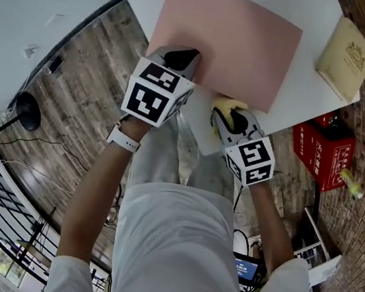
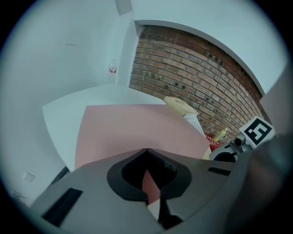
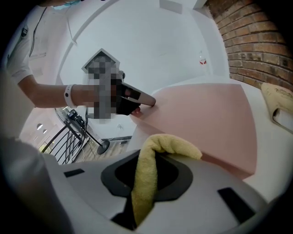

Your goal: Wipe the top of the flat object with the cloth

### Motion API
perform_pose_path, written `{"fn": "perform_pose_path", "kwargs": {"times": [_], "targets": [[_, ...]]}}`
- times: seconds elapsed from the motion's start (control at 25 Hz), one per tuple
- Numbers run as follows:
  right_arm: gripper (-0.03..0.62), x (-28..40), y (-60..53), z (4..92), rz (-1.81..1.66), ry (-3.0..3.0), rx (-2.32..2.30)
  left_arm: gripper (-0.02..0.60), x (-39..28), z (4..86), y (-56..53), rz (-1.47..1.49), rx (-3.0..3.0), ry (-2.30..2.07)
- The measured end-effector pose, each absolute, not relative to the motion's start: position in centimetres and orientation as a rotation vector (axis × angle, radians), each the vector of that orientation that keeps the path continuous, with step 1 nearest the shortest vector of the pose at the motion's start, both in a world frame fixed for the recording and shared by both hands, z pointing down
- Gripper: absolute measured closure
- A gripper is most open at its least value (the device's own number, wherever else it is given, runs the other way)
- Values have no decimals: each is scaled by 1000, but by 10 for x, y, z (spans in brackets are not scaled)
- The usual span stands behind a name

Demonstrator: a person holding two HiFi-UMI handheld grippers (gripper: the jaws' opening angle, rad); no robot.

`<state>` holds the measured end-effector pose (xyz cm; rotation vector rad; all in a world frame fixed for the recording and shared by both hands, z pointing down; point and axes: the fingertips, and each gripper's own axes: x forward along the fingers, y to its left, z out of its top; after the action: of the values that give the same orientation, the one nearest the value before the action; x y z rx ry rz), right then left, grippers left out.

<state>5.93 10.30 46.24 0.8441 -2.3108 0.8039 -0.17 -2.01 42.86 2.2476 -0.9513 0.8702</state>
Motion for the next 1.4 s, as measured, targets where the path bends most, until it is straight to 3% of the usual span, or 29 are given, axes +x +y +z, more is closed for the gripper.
{"fn": "perform_pose_path", "kwargs": {"times": [0.6,1.4], "targets": [[531,-23,90,453,768,-2320,807,563,-15,403,-15,739,2332,-876],[532,-148,76,456,857,-2367,798,563,-167,398,-12,619,2147,-1044]]}}
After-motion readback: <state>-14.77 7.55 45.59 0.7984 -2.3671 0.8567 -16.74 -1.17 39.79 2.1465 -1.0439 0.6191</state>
